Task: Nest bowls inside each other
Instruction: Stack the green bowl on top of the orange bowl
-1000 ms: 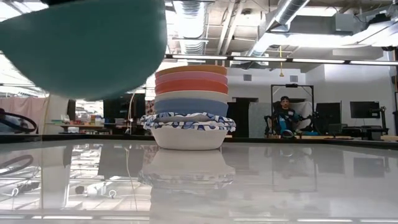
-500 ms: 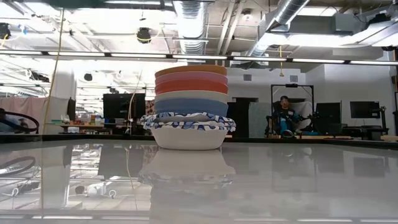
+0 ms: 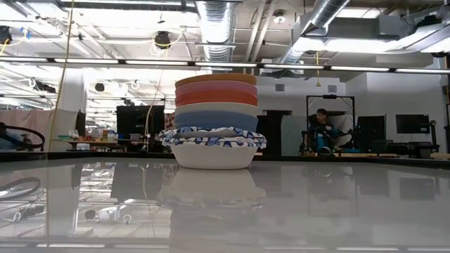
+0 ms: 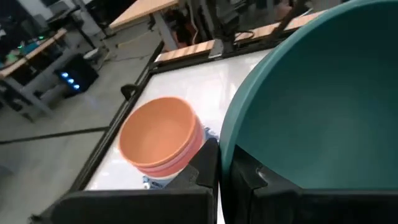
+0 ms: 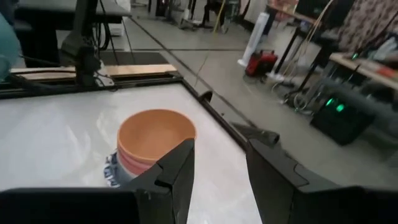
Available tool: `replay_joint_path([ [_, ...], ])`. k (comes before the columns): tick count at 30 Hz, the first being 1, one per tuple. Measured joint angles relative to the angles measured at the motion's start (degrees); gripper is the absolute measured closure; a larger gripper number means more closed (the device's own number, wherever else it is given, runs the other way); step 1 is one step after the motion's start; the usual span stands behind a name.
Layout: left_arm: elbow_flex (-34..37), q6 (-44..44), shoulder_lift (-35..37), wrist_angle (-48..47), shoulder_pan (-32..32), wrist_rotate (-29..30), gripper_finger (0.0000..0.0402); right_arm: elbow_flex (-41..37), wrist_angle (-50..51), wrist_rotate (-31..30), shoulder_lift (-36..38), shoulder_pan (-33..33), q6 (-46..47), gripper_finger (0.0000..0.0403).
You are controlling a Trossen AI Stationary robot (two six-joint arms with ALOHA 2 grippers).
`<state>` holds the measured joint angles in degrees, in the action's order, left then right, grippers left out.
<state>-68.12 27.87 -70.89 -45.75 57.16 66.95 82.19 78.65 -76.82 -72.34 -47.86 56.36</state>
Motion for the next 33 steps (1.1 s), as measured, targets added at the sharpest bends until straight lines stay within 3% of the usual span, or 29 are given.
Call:
replay_joint_path([
  [4, 0.02, -7.57, 0.0, 7.55, -0.17, -4.56, 0.0401, 0.0, -2.09, -0.3, -1.27, 0.89, -3.7, 0.0237],
  [8, 0.02, -20.77, 0.0, 20.26, -3.67, -22.49, 0.0401, 0.0, -5.01, 0.09, -1.61, 2.08, -6.04, 0.0237],
  [10, 0.02, -26.14, -0.02, 23.8, -6.37, -28.2, 0.0401, 0.0, -7.28, 0.11, -1.62, 2.49, -7.44, 0.0237],
  [15, 0.02, -31.89, 0.09, 24.45, -16.5, -24.82, 0.0401, 0.0, -14.08, -1.34, -1.62, 3.71, -10.36, 0.0237],
  [21, 0.02, -37.18, 0.09, 28.36, -30.97, -32.99, 0.0401, 0.02, -20.25, -1.7, -1.64, 7.06, -13.4, 0.0237],
  [27, 0.02, -41.97, 0.09, 32.3, -41.49, -28.47, 0.0401, 0.02, -28.19, -4.31, -3.73, 11.04, -25.45, 0.0237],
  [30, 0.02, -46.62, 0.09, 36.32, -45.86, -37.52, 0.0401, 0.02, -31.4, -11.34, -6.52, 12.29, -33.28, 0.0237],
  [33, 0.02, -49.28, 0.09, 40.26, -50.45, -45.98, 0.0401, 0.02, -31.33, -12.98, -9.07, 14.21, -35.7, 0.0237],
])
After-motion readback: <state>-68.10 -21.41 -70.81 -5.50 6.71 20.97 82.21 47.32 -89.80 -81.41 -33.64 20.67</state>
